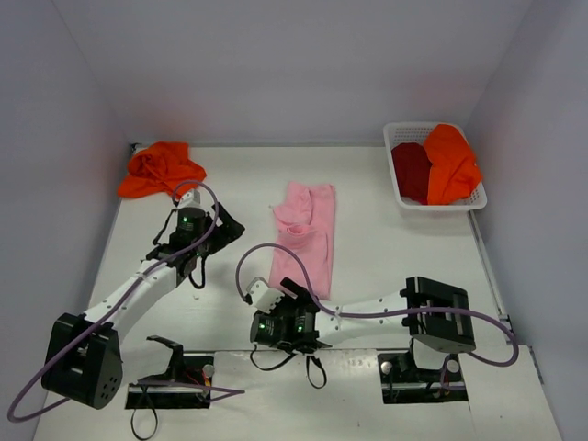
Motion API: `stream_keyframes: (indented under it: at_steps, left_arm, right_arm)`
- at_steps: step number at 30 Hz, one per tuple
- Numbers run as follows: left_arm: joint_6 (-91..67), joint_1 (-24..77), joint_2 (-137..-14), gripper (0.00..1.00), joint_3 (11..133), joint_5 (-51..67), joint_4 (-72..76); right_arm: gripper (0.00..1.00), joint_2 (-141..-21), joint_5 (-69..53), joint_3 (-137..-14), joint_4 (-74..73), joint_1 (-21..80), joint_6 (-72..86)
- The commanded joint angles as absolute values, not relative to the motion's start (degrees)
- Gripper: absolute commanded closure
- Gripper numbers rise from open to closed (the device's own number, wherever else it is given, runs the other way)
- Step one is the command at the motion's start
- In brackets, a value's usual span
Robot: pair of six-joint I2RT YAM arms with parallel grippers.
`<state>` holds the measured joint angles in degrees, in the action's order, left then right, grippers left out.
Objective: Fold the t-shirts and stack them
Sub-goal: Fold the tshirt
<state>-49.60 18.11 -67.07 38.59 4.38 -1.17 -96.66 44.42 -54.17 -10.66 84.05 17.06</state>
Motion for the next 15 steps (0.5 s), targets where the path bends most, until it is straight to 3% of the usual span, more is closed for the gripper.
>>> stream_keyframes:
  at_steps: [1, 15]
  left_arm:
    - [-49.8, 17.5, -65.3, 0.23, 39.1, 5.9, 0.2]
    - [-49.7, 15.5, -65.0, 0.23, 38.5, 7.3, 0.5]
  right_arm:
    - [0.29, -95.9, 50.7, -57.2, -13.4, 84.3, 13.1]
    - [0.32, -98.9, 46.3, -56.9, -12.2, 85.0, 6.7]
